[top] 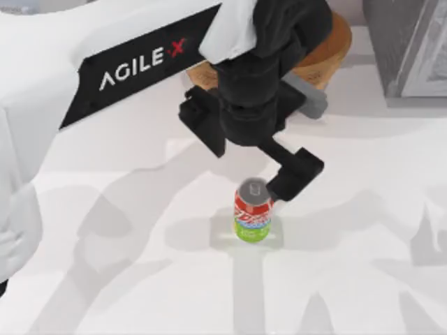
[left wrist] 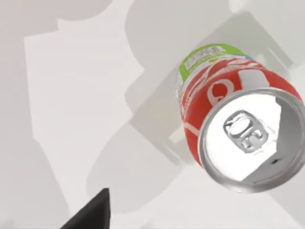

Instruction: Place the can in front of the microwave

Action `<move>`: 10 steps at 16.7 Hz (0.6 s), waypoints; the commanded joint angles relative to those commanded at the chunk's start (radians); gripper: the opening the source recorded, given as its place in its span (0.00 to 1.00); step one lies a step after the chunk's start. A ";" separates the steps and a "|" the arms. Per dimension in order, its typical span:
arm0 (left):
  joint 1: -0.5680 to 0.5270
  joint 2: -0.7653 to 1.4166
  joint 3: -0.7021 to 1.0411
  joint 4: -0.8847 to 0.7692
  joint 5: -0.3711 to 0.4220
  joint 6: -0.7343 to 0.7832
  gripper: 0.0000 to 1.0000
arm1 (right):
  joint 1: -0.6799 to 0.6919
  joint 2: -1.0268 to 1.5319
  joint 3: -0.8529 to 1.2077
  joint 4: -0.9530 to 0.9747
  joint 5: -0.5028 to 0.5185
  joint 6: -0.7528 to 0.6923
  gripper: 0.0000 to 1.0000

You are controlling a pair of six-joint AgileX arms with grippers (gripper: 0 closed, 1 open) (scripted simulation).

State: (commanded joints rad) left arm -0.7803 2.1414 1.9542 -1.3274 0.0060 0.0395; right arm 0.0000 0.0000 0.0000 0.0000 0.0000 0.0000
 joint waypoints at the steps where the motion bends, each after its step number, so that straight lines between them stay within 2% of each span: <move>1: -0.006 0.041 0.038 -0.021 0.000 -0.006 1.00 | 0.000 0.000 0.000 0.000 0.000 0.000 1.00; 4: -0.013 0.099 0.094 -0.052 -0.001 -0.017 1.00 | 0.000 0.000 0.000 0.000 0.000 0.000 1.00; 10: -0.008 0.098 0.088 -0.047 -0.001 -0.015 1.00 | 0.000 0.000 0.000 0.000 0.000 0.000 1.00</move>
State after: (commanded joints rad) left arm -0.7882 2.2392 2.0420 -1.3741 0.0051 0.0240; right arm 0.0000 0.0000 0.0000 0.0000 0.0000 0.0000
